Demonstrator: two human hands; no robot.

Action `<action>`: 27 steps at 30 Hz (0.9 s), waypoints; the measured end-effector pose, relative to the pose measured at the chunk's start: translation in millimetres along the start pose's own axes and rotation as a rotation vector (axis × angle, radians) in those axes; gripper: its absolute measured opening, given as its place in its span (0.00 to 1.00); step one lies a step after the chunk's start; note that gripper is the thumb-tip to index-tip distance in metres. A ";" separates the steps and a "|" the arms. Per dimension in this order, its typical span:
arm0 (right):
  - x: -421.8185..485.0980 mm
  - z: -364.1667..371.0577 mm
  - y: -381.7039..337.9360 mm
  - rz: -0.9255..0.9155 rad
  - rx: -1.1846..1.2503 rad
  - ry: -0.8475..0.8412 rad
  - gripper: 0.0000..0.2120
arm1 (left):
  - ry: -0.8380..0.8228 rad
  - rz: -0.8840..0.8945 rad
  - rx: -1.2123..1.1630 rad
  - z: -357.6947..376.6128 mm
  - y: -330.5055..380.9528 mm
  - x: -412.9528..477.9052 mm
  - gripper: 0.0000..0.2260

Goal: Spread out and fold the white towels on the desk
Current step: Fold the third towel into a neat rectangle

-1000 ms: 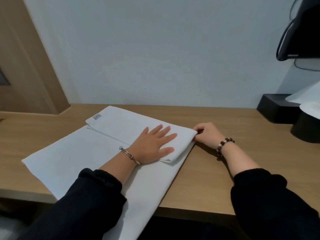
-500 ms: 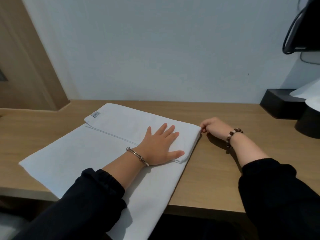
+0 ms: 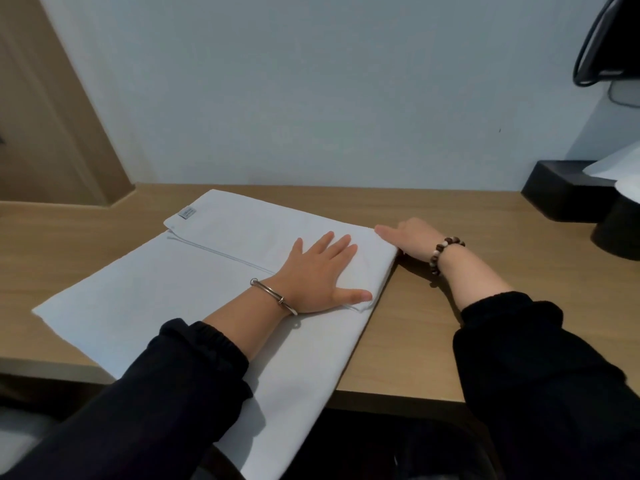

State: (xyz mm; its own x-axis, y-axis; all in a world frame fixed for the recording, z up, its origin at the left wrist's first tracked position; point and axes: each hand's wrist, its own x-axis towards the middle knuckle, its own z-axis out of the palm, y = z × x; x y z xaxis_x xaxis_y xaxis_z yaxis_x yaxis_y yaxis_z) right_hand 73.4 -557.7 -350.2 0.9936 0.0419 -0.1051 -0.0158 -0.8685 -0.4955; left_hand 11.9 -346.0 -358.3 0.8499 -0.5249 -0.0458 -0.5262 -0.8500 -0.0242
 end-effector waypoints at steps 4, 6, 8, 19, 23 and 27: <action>0.1 3.9 -0.3 0.000 -0.084 0.048 0.28 | 0.005 -0.003 -0.018 1.4 2.2 -0.5 0.41; -0.1 7.5 -1.8 0.023 -0.115 0.095 0.28 | 0.007 0.000 -0.022 3.2 -2.2 -2.8 0.39; -3.4 10.2 -5.8 0.058 -0.193 0.145 0.28 | 0.006 -0.040 -0.033 3.7 -19.9 -9.6 0.34; -52.1 72.3 -102.2 -0.141 -0.470 0.270 0.16 | 0.172 -0.281 -0.094 10.3 -89.3 -18.5 0.21; -37.9 61.6 -91.5 -0.156 -0.530 0.273 0.17 | 0.168 -0.519 0.014 -0.9 -125.3 -27.3 0.19; -14.3 29.1 -77.2 -0.156 -0.757 0.124 0.29 | 0.102 -0.491 -0.007 -12.8 -113.1 -28.6 0.18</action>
State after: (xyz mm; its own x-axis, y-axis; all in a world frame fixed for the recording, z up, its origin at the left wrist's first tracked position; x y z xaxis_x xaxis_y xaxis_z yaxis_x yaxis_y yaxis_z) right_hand 57.1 -476.9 -335.6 0.9840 0.1743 0.0368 0.1613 -0.9595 0.2309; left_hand 47.5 -235.4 -341.4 0.9957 -0.0639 0.0671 -0.0633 -0.9979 -0.0114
